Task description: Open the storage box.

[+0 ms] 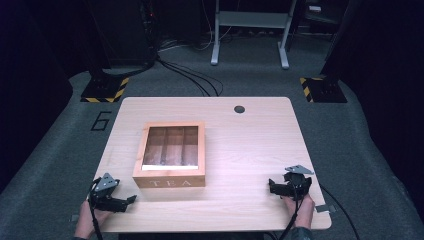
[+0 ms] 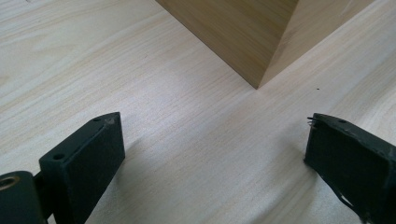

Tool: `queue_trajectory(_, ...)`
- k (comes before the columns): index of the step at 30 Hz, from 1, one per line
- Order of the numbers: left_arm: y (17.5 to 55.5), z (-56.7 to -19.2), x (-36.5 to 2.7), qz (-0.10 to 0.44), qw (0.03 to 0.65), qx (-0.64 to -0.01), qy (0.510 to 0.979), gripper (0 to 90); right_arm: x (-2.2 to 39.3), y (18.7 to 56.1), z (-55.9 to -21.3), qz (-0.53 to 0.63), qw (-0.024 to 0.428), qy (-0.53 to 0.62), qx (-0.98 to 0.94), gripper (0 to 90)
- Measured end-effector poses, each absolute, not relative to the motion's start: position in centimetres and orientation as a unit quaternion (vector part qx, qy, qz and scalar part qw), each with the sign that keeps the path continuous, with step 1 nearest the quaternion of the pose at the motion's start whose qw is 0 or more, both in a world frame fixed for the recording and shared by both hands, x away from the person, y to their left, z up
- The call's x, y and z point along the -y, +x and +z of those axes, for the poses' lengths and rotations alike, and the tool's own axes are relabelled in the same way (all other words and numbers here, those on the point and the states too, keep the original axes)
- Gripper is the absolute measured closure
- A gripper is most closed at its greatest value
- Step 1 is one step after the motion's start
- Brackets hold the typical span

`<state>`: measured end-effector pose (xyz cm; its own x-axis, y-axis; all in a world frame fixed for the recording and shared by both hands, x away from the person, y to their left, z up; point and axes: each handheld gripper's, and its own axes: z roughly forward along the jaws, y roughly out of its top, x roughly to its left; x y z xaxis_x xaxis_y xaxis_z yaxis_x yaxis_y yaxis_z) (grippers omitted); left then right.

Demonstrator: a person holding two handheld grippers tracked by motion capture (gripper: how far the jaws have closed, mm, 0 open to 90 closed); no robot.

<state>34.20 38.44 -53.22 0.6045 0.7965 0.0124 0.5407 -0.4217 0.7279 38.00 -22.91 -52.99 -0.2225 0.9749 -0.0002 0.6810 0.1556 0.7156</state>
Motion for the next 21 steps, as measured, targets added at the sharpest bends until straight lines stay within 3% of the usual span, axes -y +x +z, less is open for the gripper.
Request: queue_trajectory(21, 34.44, -53.23, -38.16, 0.179, 0.348, -0.403, 0.827, 0.2, 22.66, 38.26, -53.00, 0.306, 0.244, 0.563, -0.728, 0.0)
